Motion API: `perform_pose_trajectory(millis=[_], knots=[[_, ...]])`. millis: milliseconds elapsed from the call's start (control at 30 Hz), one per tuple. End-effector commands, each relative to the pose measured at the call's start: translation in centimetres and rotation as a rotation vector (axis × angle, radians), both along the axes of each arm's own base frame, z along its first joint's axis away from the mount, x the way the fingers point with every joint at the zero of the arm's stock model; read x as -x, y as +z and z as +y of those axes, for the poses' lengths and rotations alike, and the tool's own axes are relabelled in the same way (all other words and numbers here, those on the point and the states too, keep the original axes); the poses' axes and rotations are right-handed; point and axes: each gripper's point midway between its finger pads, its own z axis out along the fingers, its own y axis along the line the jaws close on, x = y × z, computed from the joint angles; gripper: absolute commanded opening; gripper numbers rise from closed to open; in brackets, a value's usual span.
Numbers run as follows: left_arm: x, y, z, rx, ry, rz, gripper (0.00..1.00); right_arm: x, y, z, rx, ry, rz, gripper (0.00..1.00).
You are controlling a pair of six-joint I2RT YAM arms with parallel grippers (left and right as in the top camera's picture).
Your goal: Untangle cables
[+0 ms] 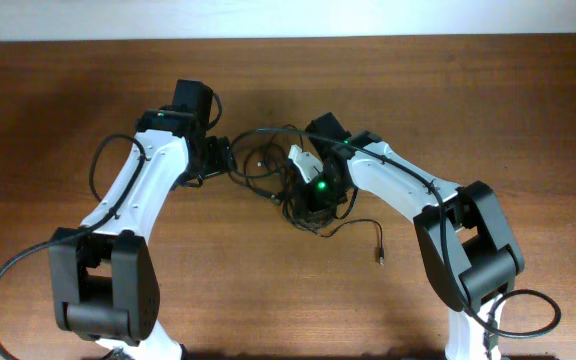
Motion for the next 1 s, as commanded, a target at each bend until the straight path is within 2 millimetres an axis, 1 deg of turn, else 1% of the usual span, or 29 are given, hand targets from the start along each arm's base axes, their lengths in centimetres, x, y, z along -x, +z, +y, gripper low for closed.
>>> perform_pose_trajectory(millis=[0, 67, 133, 200, 233, 267, 367, 400, 433, 467, 567, 633, 767, 867, 967], knots=[[0.3, -0.4, 0.2, -0.016, -0.001, 0.013, 0.99, 0.2, 1.2, 0.5, -0.019, -0.009, 0.037, 0.04], [0.3, -0.4, 0.2, -0.016, -0.001, 0.013, 0.99, -0.5, 2.2, 1.0, -0.037, -0.009, 0.008, 0.04], [0.3, -0.4, 0.2, -0.016, -0.001, 0.013, 0.99, -1.1, 2.8, 1.3, -0.050, -0.008, -0.014, 0.04], [0.3, -0.4, 0.2, -0.016, -0.001, 0.013, 0.99, -1.7, 2.9, 1.6, -0.064, -0.007, -0.039, 0.04], [0.3, -0.4, 0.2, -0.016, -0.001, 0.013, 0.99, -1.9, 2.9, 1.7, -0.068, -0.007, -0.050, 0.08], [0.3, -0.4, 0.2, -0.016, -0.001, 0.013, 0.99, -2.1, 2.9, 1.7, -0.064, -0.006, -0.064, 0.08], [0.3, -0.4, 0.2, -0.016, -0.001, 0.013, 0.99, -2.8, 2.2, 0.8, 0.005, -0.021, -0.103, 0.08], [0.3, -0.4, 0.2, -0.016, -0.001, 0.013, 0.99, -3.3, 1.8, 0.1, 0.047, -0.030, -0.129, 0.20], [0.3, -0.4, 0.2, -0.016, -0.001, 0.013, 0.99, -3.7, 1.5, -0.4, 0.083, -0.037, -0.149, 0.27], [0.3, -0.4, 0.2, -0.016, -0.001, 0.013, 0.99, -3.8, 1.4, -0.6, 0.098, -0.040, -0.155, 0.30], [0.3, -0.4, 0.2, -0.016, -0.001, 0.013, 0.99, -2.8, 1.3, -0.9, 0.104, -0.034, -0.111, 0.31], [0.3, -0.4, 0.2, -0.016, -0.001, 0.013, 0.99, -1.8, 0.9, -1.5, 0.129, -0.020, -0.074, 0.31], [0.3, -0.4, 0.2, -0.016, -0.001, 0.013, 0.99, -0.6, -0.2, -2.1, 0.145, 0.027, -0.058, 0.33], [0.3, -0.4, 0.2, -0.016, -0.001, 0.013, 0.99, -0.4, -0.3, -2.1, 0.140, 0.026, -0.049, 0.33], [0.3, -0.4, 0.2, -0.016, -0.001, 0.013, 0.99, -0.2, -0.4, -1.5, 0.137, 0.038, -0.056, 0.33]])
